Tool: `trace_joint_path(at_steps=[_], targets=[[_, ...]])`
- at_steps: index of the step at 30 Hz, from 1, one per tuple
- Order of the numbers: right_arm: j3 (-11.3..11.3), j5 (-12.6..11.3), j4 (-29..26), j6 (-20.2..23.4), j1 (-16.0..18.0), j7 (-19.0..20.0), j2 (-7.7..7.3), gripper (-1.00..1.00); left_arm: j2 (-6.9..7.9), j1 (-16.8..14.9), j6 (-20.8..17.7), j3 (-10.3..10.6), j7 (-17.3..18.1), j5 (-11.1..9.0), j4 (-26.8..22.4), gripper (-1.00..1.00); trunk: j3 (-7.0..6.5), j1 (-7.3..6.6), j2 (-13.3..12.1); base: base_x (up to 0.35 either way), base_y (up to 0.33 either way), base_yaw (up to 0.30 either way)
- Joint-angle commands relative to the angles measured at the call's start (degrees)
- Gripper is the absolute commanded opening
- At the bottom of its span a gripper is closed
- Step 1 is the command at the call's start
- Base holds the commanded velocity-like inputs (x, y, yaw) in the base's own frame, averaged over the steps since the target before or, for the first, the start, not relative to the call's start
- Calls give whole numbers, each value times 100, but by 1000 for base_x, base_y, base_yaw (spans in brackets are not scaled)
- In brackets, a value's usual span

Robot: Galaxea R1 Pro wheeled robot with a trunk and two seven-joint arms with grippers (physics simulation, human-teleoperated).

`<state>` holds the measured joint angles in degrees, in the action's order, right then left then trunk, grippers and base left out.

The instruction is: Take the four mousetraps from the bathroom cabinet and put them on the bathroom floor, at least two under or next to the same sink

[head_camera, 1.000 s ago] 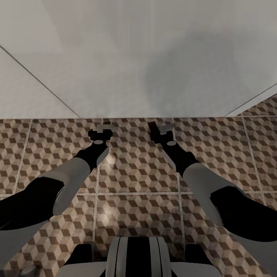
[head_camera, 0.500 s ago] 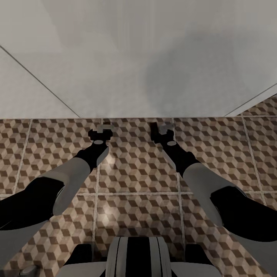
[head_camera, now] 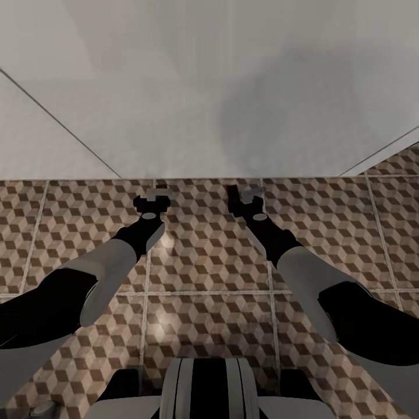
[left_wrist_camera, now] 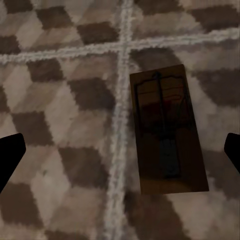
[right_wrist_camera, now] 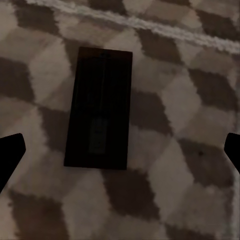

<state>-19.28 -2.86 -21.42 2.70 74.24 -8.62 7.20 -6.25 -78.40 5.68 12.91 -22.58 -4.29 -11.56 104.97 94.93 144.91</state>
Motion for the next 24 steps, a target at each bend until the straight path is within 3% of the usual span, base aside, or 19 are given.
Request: trace_joint_path(at_steps=[1,9,24], targets=[[-48,-30,-6,28,2,-43,-5,100,1,-3,38,45,-27,-46,10,100,3,-1,1,0,0,0],[-50,-30,-3,28,2,-43,-17,100,1,0,133,45,-27,-45,83,100,3,-1,1,-98,0,0],[-50,-30,6,28,2,-43,-34,100,9,5,289,45,-29,-46,108,100,3,-1,1,-313,0,0]])
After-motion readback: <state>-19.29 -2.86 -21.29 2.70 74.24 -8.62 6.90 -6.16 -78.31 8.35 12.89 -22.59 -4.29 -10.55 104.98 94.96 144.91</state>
